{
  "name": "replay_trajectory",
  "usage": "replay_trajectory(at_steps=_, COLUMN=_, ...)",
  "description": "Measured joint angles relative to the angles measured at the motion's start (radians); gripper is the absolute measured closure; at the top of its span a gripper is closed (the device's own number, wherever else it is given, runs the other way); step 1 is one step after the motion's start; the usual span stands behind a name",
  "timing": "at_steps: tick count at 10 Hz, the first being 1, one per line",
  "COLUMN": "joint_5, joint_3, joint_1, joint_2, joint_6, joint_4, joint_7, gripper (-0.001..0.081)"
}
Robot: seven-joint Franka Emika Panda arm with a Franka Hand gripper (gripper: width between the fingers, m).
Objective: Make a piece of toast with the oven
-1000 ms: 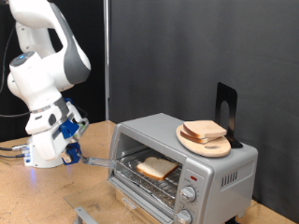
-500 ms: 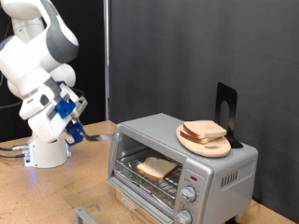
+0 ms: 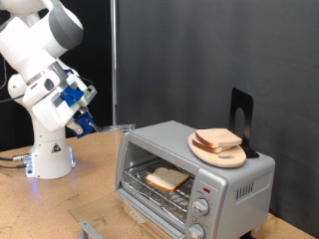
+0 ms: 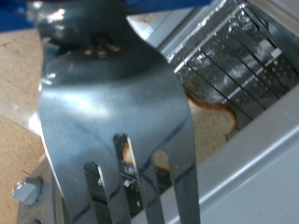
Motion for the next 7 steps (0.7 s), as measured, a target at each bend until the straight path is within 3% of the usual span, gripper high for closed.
replay_trajectory(at_steps=1, joint_5=0.065, joint_3=-0.006, joint_1=0.022, joint_2=-0.002, joint_6=0.009, joint_4=0.0, joint_7=-0.024, gripper=0.0345)
replay_trajectory(at_steps=4, joint_5=0.258, joint_3=0.006, joint_1=0.14, joint_2=-0.01, joint_6=0.034, joint_4=0.015, joint_7=-0.05, gripper=0.0345)
replay_trajectory(at_steps=7, joint_5=0.273, joint_3=0.093, joint_1=0.192, joint_2=-0.007, joint_6=0.082, joint_4=0.025, joint_7=0.012, gripper=0.0345)
